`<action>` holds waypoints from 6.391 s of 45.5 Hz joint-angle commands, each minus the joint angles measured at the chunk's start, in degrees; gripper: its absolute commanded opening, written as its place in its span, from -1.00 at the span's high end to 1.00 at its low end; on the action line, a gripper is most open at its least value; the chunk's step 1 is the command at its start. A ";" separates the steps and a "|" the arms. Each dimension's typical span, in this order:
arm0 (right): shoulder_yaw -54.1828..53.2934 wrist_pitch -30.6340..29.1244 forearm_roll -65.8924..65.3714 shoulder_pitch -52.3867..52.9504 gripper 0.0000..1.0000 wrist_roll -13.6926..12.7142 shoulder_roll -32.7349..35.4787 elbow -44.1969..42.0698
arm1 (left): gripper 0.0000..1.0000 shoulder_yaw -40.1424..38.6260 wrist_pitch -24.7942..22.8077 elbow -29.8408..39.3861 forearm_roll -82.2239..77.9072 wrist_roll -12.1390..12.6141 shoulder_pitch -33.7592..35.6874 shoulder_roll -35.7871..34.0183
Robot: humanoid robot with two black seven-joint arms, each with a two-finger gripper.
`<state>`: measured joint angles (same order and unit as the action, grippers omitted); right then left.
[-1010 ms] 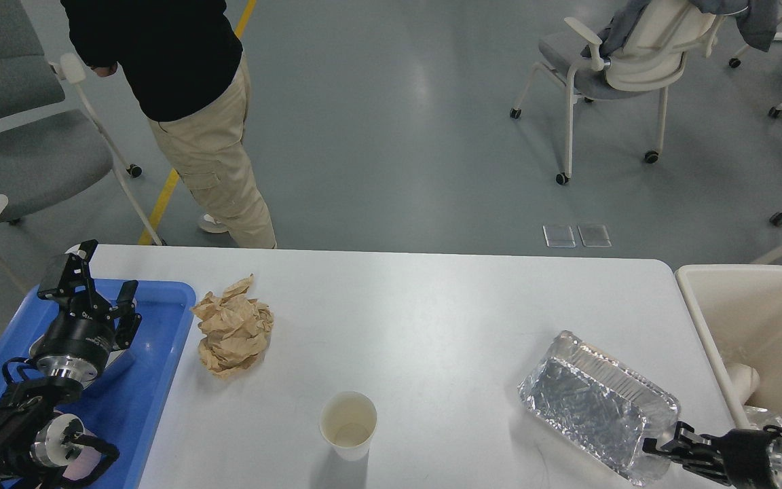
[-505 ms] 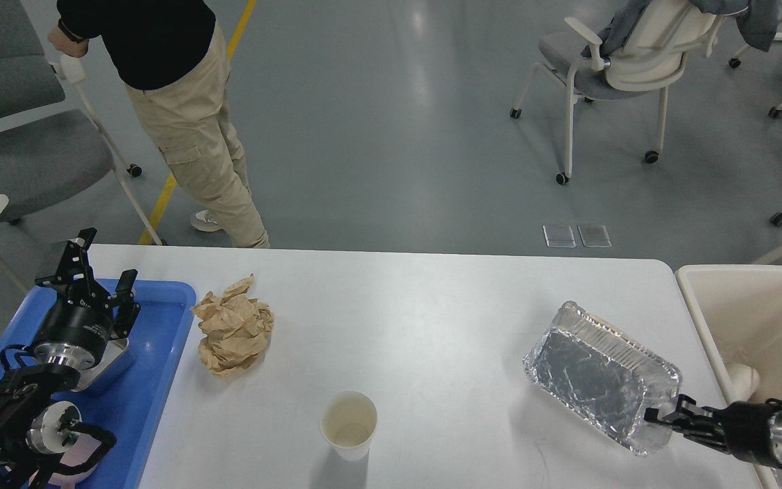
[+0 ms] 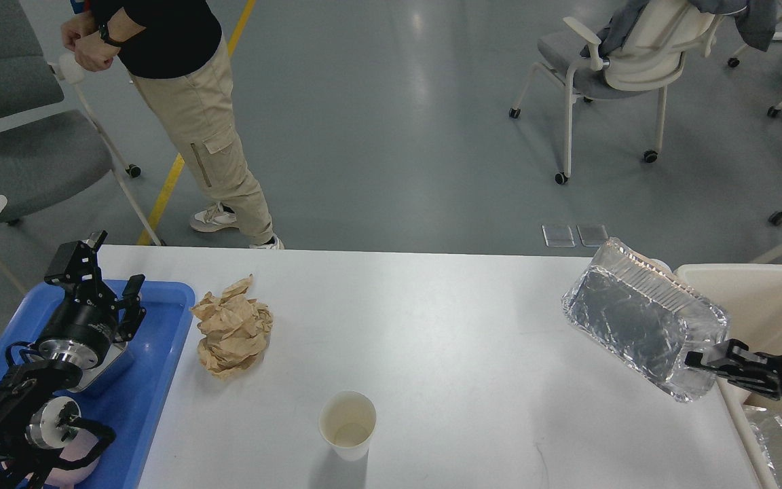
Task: Tidy desktop
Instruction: 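Lift the foil tray and hold it above the table center, then reach the left gripper down and grasp the white paper cup, then lift the paper cup with the left gripper toward the foil tray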
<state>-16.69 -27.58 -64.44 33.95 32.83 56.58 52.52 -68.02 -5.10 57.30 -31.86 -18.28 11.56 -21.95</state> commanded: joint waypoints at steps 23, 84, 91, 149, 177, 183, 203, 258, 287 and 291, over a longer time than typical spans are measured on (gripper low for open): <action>13.52 -7.31 -5.44 26.51 1.00 -1.63 -11.57 6.28 | -0.95 0.79 -2.28 0.01 -0.48 0.26 -0.13 -2.13; 16.25 -9.33 0.19 33.20 1.00 -11.47 -29.33 -2.68 | -0.95 5.26 -1.40 5.97 0.40 14.33 0.57 -7.39; 16.16 -8.98 0.28 33.28 1.00 -11.47 -29.95 -2.95 | -0.95 10.36 -1.05 13.79 -1.36 14.68 1.19 -18.11; 15.28 -8.54 0.72 33.46 1.00 -11.29 -30.12 -3.38 | -0.94 23.20 -10.79 28.31 -22.95 7.48 4.43 -55.83; 14.66 -8.37 1.42 34.16 1.00 -11.29 -30.21 -3.21 | -0.94 44.70 -27.15 28.48 -93.56 -5.98 36.76 -30.26; 14.58 -8.37 1.42 34.16 1.00 -11.29 -30.12 -3.03 | -0.94 62.02 -27.15 28.39 -93.65 -5.89 51.61 -23.85; 13.87 -8.28 1.42 34.16 1.00 -11.29 -30.04 -3.12 | -0.94 71.54 -26.80 21.37 -93.82 -5.10 56.47 -3.81; 12.91 -8.02 1.42 34.07 1.00 -11.29 -29.42 -2.42 | 1.00 71.80 -16.61 13.01 -94.97 -4.75 44.17 -1.95; 13.17 -7.93 1.42 33.28 1.00 -11.29 -29.60 -2.86 | 1.00 69.52 -12.56 12.75 -96.02 -5.71 43.38 -4.94; 13.26 -7.93 1.42 32.93 1.00 -11.29 -29.60 -3.12 | 1.00 68.29 -12.04 13.89 -95.58 -7.29 41.53 -8.27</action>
<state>-3.56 -35.50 -63.01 67.26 21.53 27.04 49.71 1.59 -17.87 69.84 -127.96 -23.97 54.82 -26.71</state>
